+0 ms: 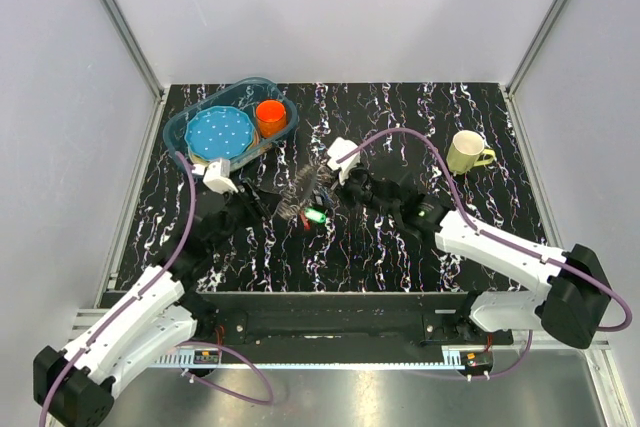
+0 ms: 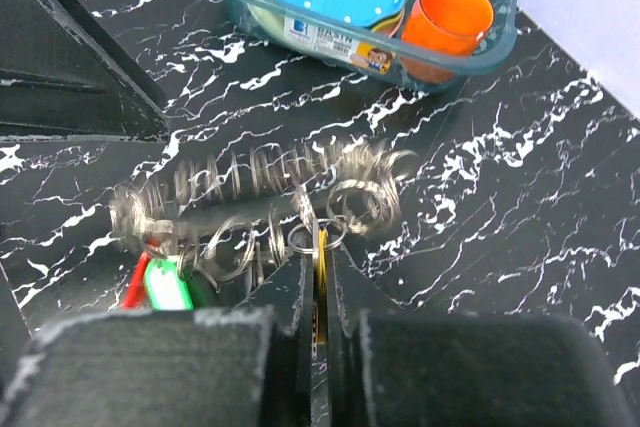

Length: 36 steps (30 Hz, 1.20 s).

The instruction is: Remove the keys from the keyring

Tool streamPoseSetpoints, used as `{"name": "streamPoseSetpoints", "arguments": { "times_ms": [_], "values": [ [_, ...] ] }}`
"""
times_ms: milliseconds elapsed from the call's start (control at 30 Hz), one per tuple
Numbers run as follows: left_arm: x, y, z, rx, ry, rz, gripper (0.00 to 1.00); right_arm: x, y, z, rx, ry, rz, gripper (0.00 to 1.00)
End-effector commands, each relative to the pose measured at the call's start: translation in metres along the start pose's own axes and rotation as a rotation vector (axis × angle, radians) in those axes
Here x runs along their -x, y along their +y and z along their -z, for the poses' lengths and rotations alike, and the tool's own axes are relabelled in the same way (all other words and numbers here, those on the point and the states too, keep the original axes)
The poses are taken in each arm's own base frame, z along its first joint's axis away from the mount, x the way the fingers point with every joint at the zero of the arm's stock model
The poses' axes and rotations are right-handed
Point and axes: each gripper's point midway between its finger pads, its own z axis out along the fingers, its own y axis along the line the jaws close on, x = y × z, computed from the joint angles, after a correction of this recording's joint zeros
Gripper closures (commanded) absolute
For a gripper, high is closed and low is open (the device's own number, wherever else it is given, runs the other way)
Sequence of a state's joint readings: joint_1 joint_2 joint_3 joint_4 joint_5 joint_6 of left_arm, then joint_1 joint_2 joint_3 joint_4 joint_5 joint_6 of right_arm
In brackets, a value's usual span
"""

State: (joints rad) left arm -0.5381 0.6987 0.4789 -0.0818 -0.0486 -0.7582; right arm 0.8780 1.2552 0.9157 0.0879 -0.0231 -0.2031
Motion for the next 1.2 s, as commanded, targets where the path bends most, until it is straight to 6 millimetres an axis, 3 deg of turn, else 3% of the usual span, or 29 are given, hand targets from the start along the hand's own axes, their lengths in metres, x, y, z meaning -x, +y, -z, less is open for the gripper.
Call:
{"name": "streamPoseSetpoints", "arguments": {
  "times_ms": [0,100,267,433,467,533,567,867,1167],
  "values": [
    [0.045,-0.015,0.019,0.023,-0.097,-0.132,0.39,0.041,-0.002,0.0,0.029,-0.113,0.102,1.0],
    [0.047,-0.024,0.023,-0.026,-0.085,-0.235,0.39,0.04,0.006,0.003,0.08,-0.122,0.133,1.0],
    [0.033,-0.037,0.015,-0.136,-0.032,-0.334,0.4,0.015,0.01,-0.001,0.095,-0.074,0.148,1.0],
    [-0.006,-0.049,0.004,-0.336,0.05,-0.375,0.42,-0.002,0.019,-0.001,0.134,-0.072,0.151,1.0],
    [-0.005,-0.068,0.008,-0.438,0.035,-0.374,0.43,0.001,0.026,-0.001,0.169,-0.105,0.162,1.0],
    [-0.018,-0.076,0.008,-0.525,0.073,-0.348,0.45,-0.006,0.031,0.003,0.193,-0.122,0.181,1.0],
    [-0.02,-0.088,0.012,-0.594,0.081,-0.352,0.46,0.0,0.032,0.005,0.192,-0.155,0.183,1.0],
    [-0.028,-0.111,0.027,-0.757,0.11,-0.318,0.52,0.016,0.042,0.022,0.243,-0.24,0.206,1.0],
    [-0.028,-0.114,0.029,-0.772,0.087,-0.366,0.56,0.029,0.059,0.044,0.348,-0.268,0.222,1.0]
  ]
}}
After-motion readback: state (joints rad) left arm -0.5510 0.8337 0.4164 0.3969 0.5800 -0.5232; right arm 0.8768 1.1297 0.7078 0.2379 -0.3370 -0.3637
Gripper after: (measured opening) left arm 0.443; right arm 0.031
